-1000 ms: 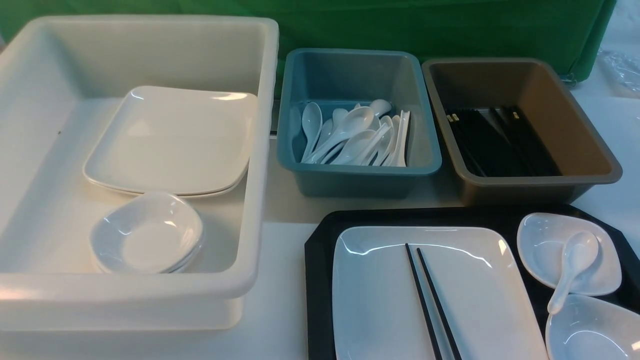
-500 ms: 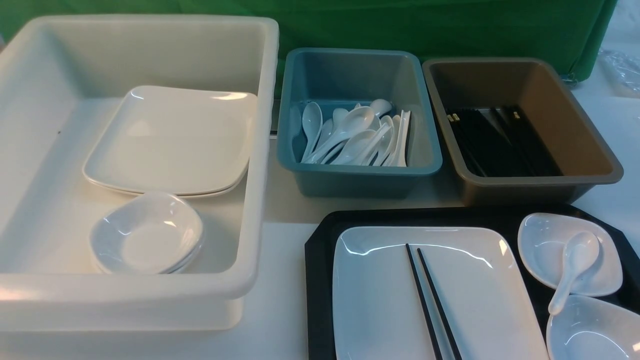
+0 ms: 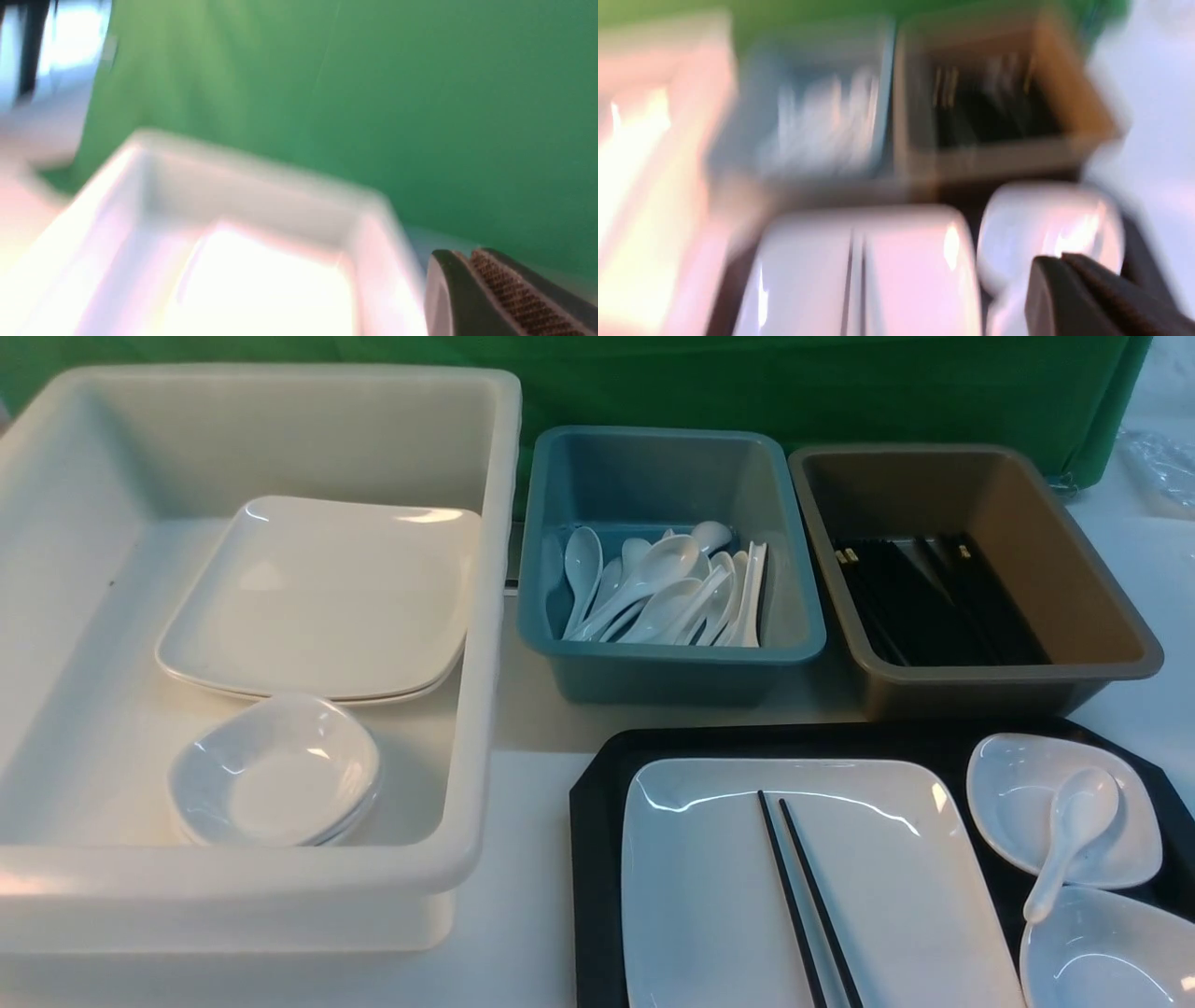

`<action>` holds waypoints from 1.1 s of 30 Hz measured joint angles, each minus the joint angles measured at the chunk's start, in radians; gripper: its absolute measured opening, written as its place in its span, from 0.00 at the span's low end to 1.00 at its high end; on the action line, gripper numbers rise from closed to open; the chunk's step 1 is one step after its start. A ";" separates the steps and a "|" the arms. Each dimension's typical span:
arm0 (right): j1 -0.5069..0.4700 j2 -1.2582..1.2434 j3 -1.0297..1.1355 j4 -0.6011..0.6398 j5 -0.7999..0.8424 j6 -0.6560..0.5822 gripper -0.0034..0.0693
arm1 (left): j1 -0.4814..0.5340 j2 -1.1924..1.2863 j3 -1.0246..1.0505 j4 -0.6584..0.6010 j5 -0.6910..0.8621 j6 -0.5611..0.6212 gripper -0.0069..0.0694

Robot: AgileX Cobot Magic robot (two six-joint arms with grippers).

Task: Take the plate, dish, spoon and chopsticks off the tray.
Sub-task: Use the right arm to grab a pair of chopsticks from the plate

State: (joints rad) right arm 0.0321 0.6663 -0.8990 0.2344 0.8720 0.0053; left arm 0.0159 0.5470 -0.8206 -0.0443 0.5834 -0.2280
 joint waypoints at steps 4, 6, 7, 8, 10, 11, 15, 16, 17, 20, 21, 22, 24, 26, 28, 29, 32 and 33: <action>0.001 0.239 -0.101 0.079 0.208 -0.095 0.13 | 0.000 0.204 -0.066 -0.065 0.250 0.108 0.11; 0.022 0.330 -0.106 0.095 0.237 -0.123 0.17 | 0.000 0.295 -0.083 -0.100 0.335 0.192 0.11; 0.026 0.345 -0.106 0.095 0.238 -0.125 0.18 | 0.000 0.301 -0.083 -0.100 0.335 0.197 0.11; 0.066 0.404 -0.107 0.092 0.233 -0.127 0.21 | 0.000 0.334 -0.083 -0.118 0.359 0.228 0.11; 0.116 0.453 -0.107 0.087 0.210 -0.127 0.25 | 0.000 0.361 -0.083 -0.142 0.369 0.264 0.11; 0.169 0.495 -0.108 0.079 0.179 -0.123 0.27 | 0.000 0.370 -0.083 -0.150 0.370 0.280 0.11; 0.358 0.640 -0.112 -0.032 0.082 -0.027 0.43 | 0.000 0.387 -0.084 -0.174 0.372 0.333 0.11; 0.421 0.688 -0.112 -0.083 0.054 0.025 0.50 | 0.000 0.387 -0.084 -0.177 0.373 0.338 0.11; 0.430 0.704 -0.112 -0.099 0.050 0.033 0.53 | 0.000 0.387 -0.085 -0.177 0.373 0.338 0.11; 0.533 0.830 -0.112 -0.182 -0.012 0.141 0.74 | 0.000 0.387 -0.085 -0.181 0.375 0.341 0.11; 0.550 0.859 -0.112 -0.192 -0.030 0.154 0.80 | 0.000 0.387 -0.085 -0.181 0.375 0.342 0.11; 0.571 0.901 -0.112 -0.198 -0.055 0.171 0.86 | 0.000 0.387 -0.085 -0.182 0.376 0.343 0.11; 0.593 0.958 -0.112 -0.205 -0.089 0.202 0.91 | 0.000 0.387 -0.085 -0.184 0.376 0.343 0.11; 0.604 1.007 -0.112 -0.207 -0.111 0.233 0.92 | 0.000 0.387 -0.085 -0.186 0.379 0.343 0.11; 0.608 1.047 -0.112 -0.210 -0.125 0.250 0.91 | 0.000 0.387 -0.085 -0.193 0.383 0.343 0.11; 0.609 1.059 -0.112 -0.210 -0.131 0.255 0.90 | 0.000 0.387 -0.085 -0.196 0.383 0.344 0.11; 0.609 1.093 -0.112 -0.210 -0.154 0.265 0.77 | 0.000 0.387 -0.086 -0.214 0.383 0.345 0.11; 0.609 1.100 -0.112 -0.210 -0.157 0.265 0.72 | 0.000 0.387 -0.086 -0.216 0.383 0.345 0.11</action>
State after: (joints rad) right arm 0.6415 1.7660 -1.0113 0.0242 0.7148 0.2701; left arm 0.0159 0.9336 -0.9067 -0.2599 0.9662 0.1167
